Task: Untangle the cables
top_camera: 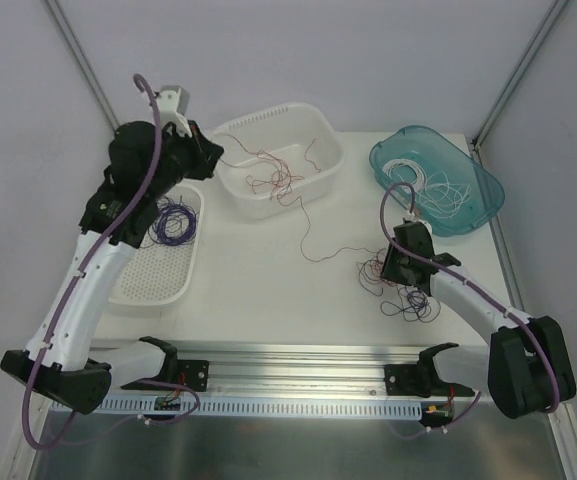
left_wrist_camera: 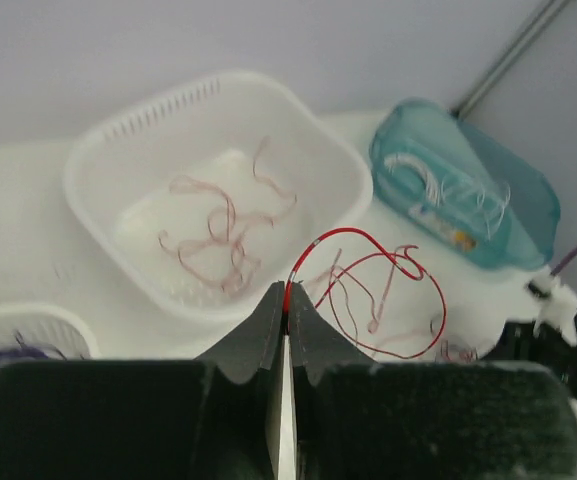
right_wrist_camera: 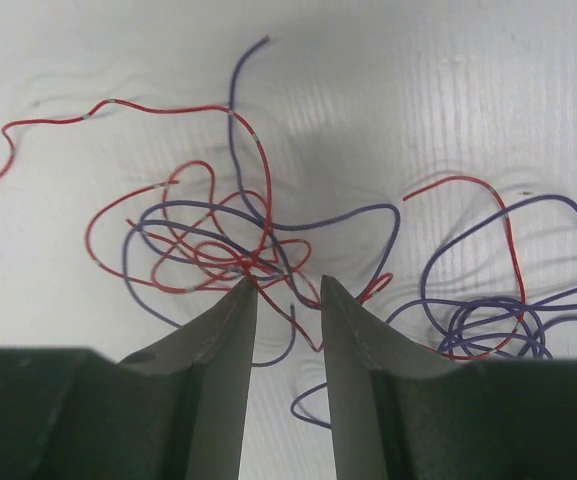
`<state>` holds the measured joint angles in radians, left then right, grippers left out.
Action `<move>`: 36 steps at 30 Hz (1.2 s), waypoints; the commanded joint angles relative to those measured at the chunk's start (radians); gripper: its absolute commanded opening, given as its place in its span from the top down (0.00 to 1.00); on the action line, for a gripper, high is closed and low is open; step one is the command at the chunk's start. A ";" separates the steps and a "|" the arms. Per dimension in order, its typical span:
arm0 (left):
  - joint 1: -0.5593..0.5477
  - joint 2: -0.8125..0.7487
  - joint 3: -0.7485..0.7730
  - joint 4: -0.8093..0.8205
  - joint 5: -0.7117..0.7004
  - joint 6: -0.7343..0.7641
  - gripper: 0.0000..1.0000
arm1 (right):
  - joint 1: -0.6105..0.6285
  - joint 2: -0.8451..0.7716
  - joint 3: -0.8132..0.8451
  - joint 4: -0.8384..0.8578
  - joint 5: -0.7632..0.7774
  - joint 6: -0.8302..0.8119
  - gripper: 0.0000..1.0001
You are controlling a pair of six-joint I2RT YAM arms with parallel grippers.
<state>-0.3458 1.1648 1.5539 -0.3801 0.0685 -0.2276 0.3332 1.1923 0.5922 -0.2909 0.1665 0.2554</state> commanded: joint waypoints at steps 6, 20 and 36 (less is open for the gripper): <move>-0.073 -0.034 -0.536 0.029 0.136 -0.148 0.93 | 0.000 0.000 0.057 0.006 -0.111 -0.041 0.65; -0.332 0.155 -0.434 0.072 0.240 0.242 0.07 | 0.001 -0.095 0.133 -0.093 -0.061 -0.062 0.49; -0.481 0.818 0.075 0.075 0.261 0.413 0.14 | 0.001 -0.224 0.143 -0.255 0.053 0.062 0.14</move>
<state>-0.8135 1.9377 1.5364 -0.3180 0.2893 0.1081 0.3336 1.0069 0.7078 -0.4904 0.1623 0.2554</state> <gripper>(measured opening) 0.875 0.844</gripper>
